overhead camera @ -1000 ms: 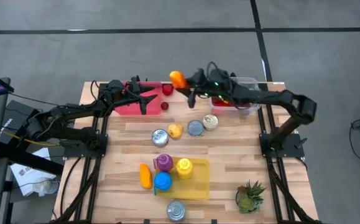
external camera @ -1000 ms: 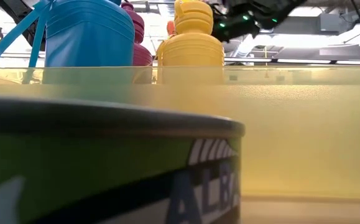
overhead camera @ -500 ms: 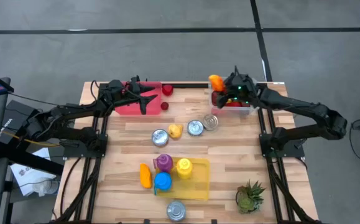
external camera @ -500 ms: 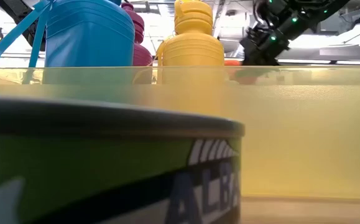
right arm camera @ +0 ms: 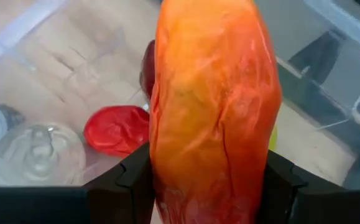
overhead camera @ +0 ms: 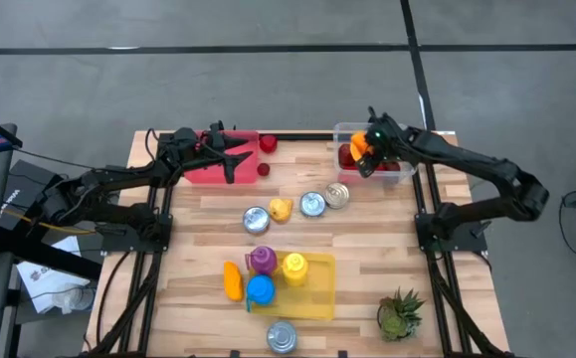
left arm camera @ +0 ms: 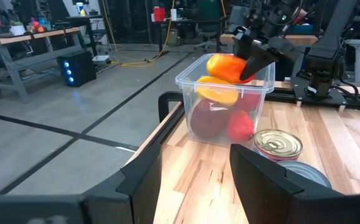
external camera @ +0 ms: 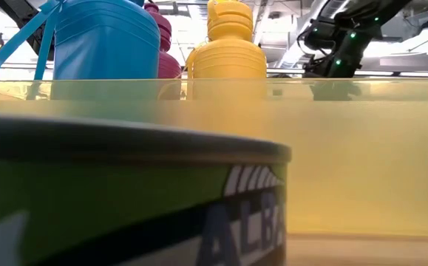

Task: Pick & Place Food Item
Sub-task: Put the top mango into the transparent bin, then put the pomegranate into the transparent bin

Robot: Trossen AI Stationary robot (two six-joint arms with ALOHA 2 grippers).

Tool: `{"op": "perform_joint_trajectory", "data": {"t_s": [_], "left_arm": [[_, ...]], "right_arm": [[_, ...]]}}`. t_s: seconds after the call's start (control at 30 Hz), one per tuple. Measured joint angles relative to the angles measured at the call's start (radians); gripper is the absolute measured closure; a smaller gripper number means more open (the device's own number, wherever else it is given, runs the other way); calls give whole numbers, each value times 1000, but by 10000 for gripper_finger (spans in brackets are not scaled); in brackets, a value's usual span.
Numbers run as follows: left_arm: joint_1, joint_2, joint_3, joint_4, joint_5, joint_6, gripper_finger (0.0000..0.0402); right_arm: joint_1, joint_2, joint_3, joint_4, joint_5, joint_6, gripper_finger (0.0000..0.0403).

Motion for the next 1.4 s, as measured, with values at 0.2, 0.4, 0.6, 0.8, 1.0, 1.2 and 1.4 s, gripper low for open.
{"op": "perform_joint_trajectory", "data": {"t_s": [0.2,0.4,0.6,0.8,1.0,1.2,1.4], "left_arm": [[0,0,0,0,0,0,220],[0,0,0,-2,0,1,220],[0,0,0,-1,0,0,220],[0,0,0,4,0,1,220],[0,0,0,10,0,1,220],[0,0,0,11,51,0,220],[-7,1,0,-29,61,-19,220]], "right_arm": [[0,34,46,-17,-12,-8,131],[1,30,109,-57,-13,3,27],[27,29,131,-55,-14,0,83],[77,28,131,40,-15,-64,91],[210,-24,32,553,-113,-146,91],[362,-35,-230,1222,-114,-197,91],[469,-47,-463,1582,-53,-212,91]]}}
